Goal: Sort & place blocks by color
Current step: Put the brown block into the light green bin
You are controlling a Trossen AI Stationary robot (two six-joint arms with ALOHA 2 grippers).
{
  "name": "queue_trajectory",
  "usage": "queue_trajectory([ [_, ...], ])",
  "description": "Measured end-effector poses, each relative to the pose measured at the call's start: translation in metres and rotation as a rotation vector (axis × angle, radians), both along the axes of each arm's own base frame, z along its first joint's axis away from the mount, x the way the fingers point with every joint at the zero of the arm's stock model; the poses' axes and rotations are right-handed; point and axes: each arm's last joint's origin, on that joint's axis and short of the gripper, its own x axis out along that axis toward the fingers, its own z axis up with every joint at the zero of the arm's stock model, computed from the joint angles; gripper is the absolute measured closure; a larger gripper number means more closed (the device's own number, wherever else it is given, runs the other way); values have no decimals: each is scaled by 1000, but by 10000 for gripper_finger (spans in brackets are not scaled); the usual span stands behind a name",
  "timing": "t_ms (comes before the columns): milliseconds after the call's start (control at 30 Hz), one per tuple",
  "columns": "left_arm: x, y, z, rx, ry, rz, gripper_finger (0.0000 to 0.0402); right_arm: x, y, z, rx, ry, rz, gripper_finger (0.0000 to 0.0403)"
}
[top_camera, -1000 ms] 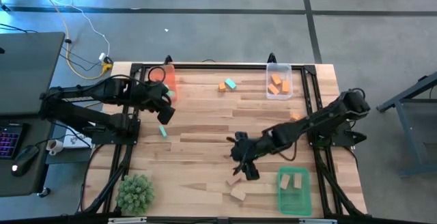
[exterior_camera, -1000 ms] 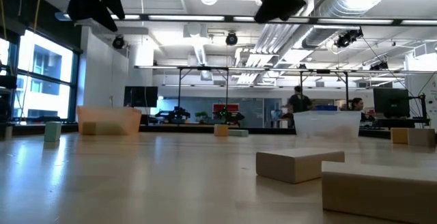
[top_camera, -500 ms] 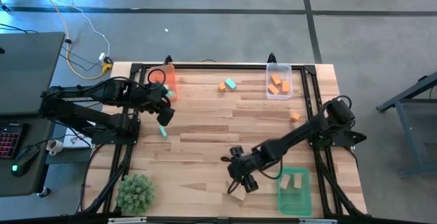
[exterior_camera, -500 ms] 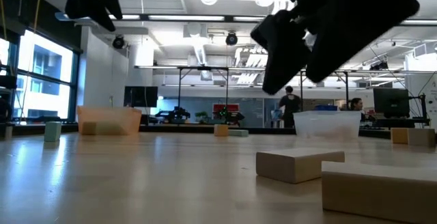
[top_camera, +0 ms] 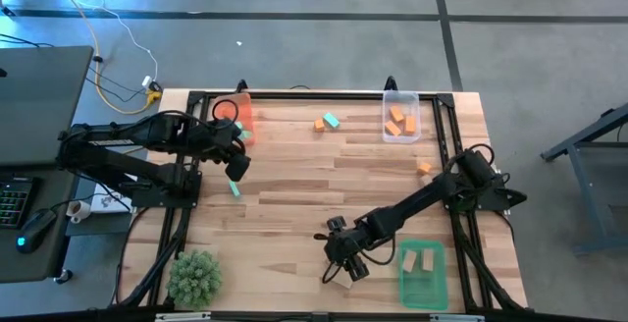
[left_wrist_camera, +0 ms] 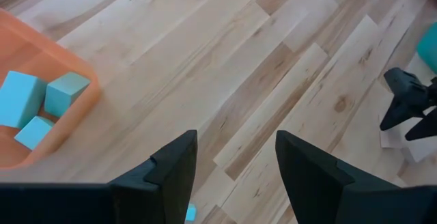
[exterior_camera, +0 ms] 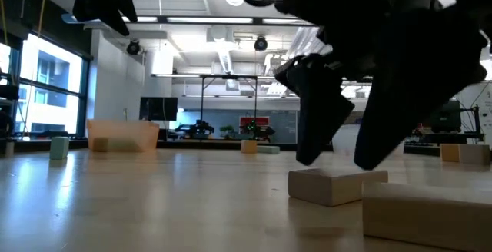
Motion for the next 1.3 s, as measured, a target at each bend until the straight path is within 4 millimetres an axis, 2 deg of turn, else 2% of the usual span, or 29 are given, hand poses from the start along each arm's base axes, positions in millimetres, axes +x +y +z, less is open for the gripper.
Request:
queue_trajectory([
  [167,0,0,0,1,0,0,216,0,1,-12,-6,36,6,169],
  [300,0,0,0,2,0,1,216,1,1,-14,17,52,-25,179],
  [400,0,0,0,2,0,1,216,1,1,-14,36,63,-64,212],
  [567,0,0,0,3,0,3,216,0,4,-13,82,87,-140,301],
  [600,0,0,0,3,0,3,216,0,4,-13,98,95,-159,309],
  [800,0,0,-1,6,2,4,216,3,9,-6,162,172,-285,309],
  [933,0,0,-8,2,26,4,216,-1,18,5,112,232,-313,309],
  [1100,-1,0,-23,-7,75,4,216,-13,33,19,2,281,-376,309],
  [1300,-1,0,-31,-25,95,16,216,-33,55,33,-97,296,-506,309],
])
